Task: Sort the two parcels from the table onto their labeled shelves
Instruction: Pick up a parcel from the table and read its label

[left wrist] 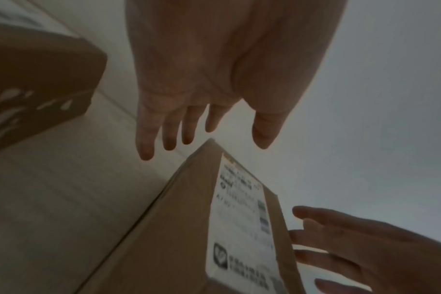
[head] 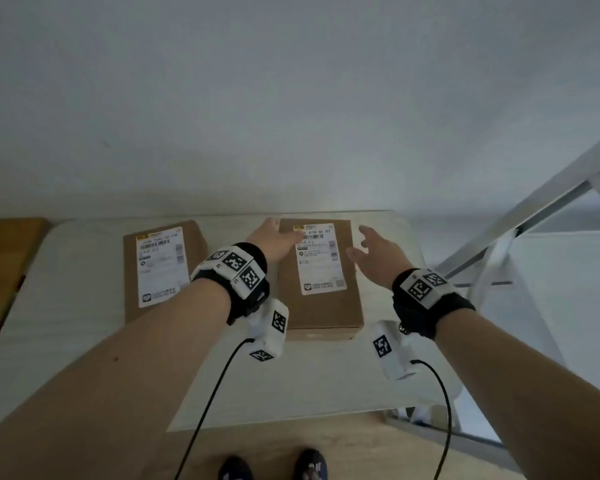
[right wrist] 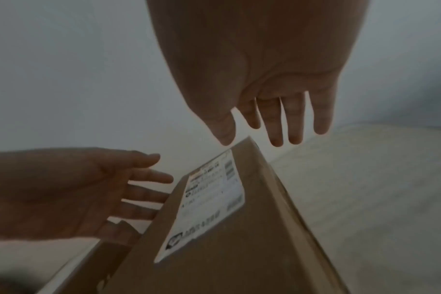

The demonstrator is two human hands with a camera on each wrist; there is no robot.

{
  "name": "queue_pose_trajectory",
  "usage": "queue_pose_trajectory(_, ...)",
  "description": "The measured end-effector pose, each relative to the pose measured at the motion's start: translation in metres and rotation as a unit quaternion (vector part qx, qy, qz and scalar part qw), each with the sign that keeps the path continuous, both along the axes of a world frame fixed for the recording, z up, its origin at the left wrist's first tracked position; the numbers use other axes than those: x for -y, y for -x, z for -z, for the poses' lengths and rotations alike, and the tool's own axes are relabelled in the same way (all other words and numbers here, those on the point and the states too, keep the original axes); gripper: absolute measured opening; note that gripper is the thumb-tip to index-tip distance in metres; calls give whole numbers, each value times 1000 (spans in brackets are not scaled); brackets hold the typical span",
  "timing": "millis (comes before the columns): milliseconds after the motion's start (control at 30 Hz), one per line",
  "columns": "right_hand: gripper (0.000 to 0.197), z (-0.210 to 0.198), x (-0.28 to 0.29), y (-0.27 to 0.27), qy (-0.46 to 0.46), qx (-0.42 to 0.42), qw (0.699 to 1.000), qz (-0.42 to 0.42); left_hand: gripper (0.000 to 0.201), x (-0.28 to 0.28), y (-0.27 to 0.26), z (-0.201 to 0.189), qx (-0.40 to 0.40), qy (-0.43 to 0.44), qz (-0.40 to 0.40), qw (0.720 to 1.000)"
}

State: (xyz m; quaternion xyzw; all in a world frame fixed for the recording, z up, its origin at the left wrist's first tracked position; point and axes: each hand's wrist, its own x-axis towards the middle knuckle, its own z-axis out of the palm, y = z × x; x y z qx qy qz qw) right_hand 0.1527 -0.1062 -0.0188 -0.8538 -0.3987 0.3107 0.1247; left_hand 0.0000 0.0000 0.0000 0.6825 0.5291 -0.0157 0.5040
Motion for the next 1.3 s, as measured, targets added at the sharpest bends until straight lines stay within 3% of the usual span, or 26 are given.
queue_pose_trajectory(267,56,35,13,3,1,-131,989,63,59,4,-1,32,28,144,-74,986)
queue_pose_trajectory(500,35,38,20,8,-85,-287,939,170,42,15,3,29,84,165,-106,977)
queue_pose_trajectory(700,40,4,26,12,-191,-338,898,209,48,21,17,-3,170,141,-142,965)
queue_pose_trajectory(933,39,-61,43,31,-309,-351,860,206,40,35,52,-71,291,121,-174,933)
queue_pose_trajectory(1067,39,-92,55,53,-370,-332,846,190,32,46,73,-101,340,91,-175,919)
queue_pose_trajectory(1300,40,-130,58,81,-418,-329,833,151,36,53,107,-133,393,48,-169,903)
